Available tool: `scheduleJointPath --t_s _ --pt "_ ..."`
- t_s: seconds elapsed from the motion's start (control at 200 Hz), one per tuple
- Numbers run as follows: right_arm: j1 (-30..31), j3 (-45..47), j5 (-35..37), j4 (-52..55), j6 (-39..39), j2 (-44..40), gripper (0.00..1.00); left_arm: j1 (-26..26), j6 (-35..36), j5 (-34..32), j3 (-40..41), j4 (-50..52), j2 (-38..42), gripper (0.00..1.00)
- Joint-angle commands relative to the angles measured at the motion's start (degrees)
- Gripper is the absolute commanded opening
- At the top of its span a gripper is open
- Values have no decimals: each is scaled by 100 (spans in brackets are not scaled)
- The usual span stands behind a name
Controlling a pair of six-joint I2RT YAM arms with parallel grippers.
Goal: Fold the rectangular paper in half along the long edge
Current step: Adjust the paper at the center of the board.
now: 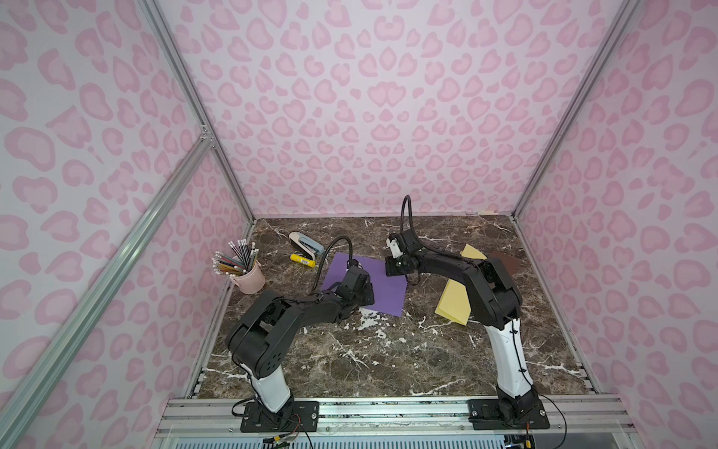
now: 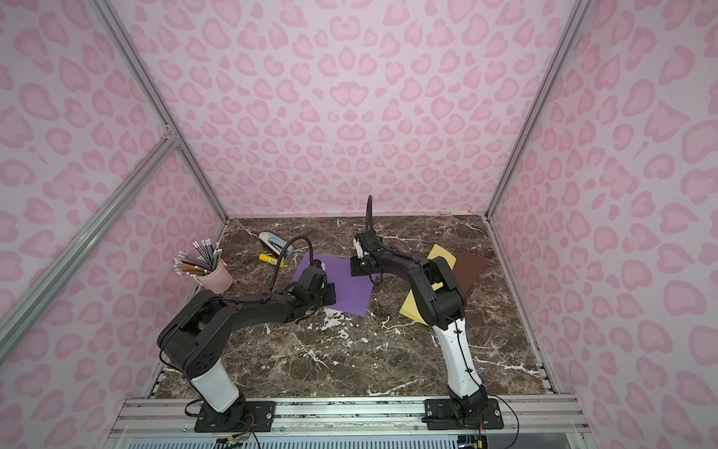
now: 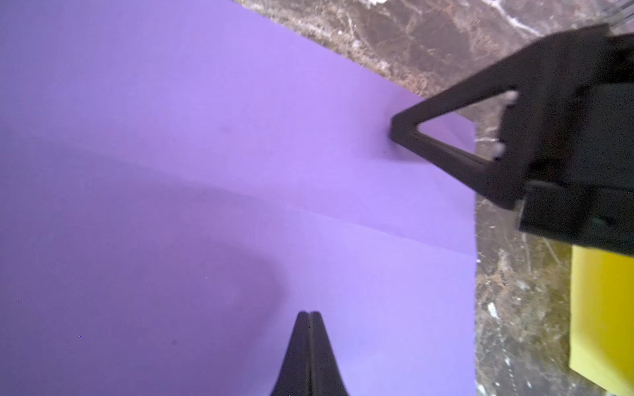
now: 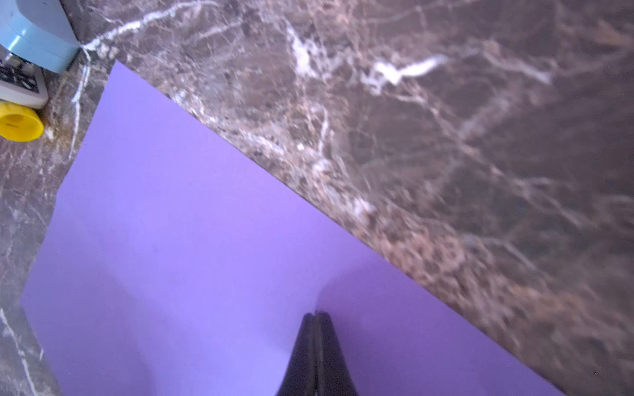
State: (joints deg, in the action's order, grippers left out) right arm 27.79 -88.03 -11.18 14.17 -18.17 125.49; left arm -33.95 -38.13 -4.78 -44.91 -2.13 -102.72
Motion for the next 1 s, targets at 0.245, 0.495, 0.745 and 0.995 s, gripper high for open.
scheduleJointPath --t_s 0.245,0.495,0.745,0.995 --pt "18 2157 303 118 -409 -1540 0 -2 48 9 -113 68 -302 4" --pt "538 3431 419 42 -1022 -2512 0 2 456 139 -220 225 -206 4" --pt "1174 4211 -9 -479 -1861 -3240 0 -4 834 387 -110 295 147 4" --pt "474 4591 -308 -814 -1718 -4169 10 -310 1502 1205 -49 45 953 4"
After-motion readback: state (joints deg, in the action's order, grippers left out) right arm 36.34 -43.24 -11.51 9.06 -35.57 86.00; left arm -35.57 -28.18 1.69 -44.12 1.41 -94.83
